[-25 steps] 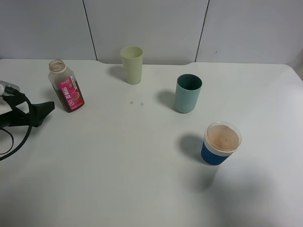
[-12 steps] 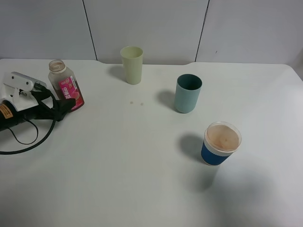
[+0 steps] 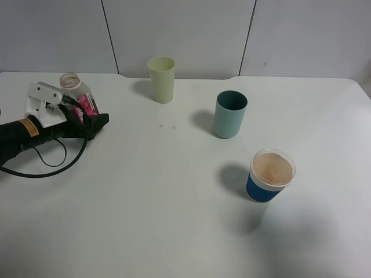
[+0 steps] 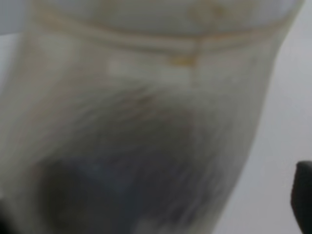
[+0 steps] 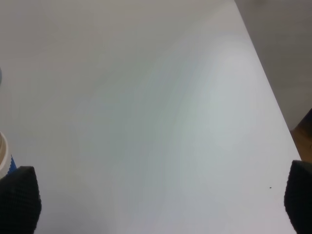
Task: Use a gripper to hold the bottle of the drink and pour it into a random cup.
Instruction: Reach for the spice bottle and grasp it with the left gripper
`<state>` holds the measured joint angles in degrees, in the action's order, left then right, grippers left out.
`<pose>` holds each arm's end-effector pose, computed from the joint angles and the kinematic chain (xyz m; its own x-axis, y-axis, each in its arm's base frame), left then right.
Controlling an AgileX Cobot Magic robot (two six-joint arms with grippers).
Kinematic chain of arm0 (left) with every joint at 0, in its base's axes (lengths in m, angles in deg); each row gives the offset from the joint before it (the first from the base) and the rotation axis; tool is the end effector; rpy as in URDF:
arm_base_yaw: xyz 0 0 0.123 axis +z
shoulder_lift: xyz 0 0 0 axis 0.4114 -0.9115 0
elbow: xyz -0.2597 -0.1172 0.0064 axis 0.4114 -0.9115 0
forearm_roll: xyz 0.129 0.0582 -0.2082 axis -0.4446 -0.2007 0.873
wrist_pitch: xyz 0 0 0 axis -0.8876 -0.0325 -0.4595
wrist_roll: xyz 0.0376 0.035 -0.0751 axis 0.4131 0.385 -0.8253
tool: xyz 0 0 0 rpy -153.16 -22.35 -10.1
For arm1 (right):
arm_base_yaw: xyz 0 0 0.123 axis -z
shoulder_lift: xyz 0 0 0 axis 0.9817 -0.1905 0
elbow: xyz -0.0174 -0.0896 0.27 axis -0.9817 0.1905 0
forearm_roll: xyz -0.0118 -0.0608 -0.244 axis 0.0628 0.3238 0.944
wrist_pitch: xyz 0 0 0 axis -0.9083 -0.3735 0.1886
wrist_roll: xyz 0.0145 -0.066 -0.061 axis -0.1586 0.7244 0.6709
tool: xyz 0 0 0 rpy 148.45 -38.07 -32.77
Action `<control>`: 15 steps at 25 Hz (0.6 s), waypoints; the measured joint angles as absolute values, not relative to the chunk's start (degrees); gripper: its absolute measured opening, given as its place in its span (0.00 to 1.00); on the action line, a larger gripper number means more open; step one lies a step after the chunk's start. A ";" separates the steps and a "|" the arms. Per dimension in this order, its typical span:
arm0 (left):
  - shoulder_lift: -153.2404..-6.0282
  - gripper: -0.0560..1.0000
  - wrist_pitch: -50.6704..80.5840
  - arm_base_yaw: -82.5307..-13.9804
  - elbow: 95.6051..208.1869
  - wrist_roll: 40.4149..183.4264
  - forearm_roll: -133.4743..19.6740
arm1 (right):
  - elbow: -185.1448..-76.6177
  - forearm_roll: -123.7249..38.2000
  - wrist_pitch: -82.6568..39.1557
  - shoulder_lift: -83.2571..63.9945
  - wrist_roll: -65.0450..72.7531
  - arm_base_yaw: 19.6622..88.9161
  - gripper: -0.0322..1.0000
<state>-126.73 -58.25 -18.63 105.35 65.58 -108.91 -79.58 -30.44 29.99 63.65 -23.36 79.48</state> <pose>0.3055 -0.0230 0.0793 -0.2779 0.0212 -0.9604 0.4888 0.8638 -0.1224 -0.0059 -0.0061 0.2783 -0.4489 0.0417 -0.8926 0.0854 0.9963 0.0036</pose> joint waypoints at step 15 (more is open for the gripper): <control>-128.33 0.38 -58.34 -20.32 107.17 66.04 -107.23 | -79.58 -30.44 29.99 63.65 -23.36 79.48 1.00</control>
<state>-128.33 -58.34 -20.32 107.17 66.04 -107.23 -79.58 -30.44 29.99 63.65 -23.36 79.48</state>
